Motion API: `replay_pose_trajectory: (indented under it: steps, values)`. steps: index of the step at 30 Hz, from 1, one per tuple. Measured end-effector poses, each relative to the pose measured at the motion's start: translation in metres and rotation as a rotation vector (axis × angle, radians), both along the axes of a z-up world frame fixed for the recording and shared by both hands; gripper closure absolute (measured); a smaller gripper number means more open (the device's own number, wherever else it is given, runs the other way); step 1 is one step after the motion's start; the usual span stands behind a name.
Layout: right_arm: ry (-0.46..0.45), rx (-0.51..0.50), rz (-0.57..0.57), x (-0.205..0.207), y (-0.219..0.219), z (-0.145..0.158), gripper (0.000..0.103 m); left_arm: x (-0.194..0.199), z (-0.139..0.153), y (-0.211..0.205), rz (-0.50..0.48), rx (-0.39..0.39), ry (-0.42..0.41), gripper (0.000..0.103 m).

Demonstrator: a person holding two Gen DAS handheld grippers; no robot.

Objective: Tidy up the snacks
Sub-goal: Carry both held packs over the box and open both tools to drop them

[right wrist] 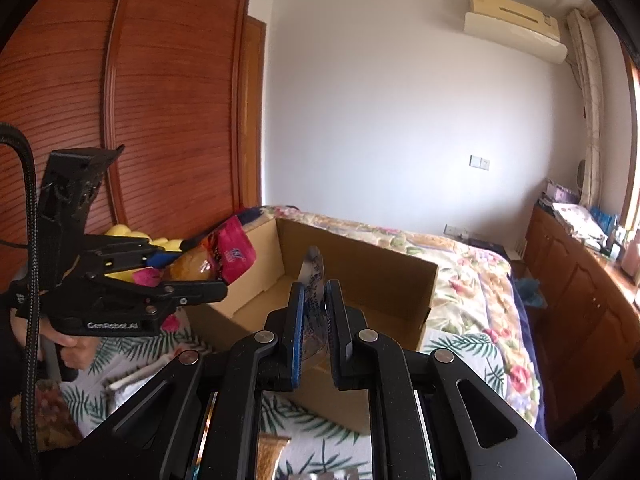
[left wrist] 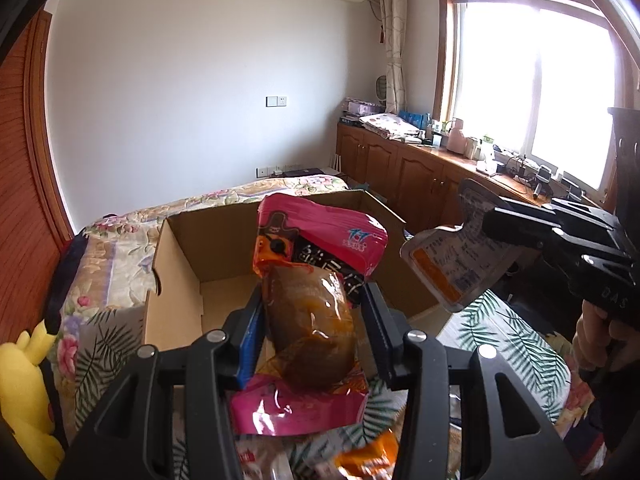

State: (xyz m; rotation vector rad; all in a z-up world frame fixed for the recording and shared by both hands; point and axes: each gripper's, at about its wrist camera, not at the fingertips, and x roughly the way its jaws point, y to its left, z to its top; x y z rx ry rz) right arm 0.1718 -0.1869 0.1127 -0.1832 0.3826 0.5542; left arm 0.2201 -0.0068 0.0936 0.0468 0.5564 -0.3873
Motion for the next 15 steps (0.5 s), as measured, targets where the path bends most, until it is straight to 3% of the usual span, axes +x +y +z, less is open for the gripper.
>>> replay_pose_trajectory:
  steps: [15]
  values:
    - [0.042, 0.000, -0.018, 0.038, 0.021, -0.029, 0.096, 0.061, -0.037, -0.004, 0.032, 0.042, 0.078, 0.056]
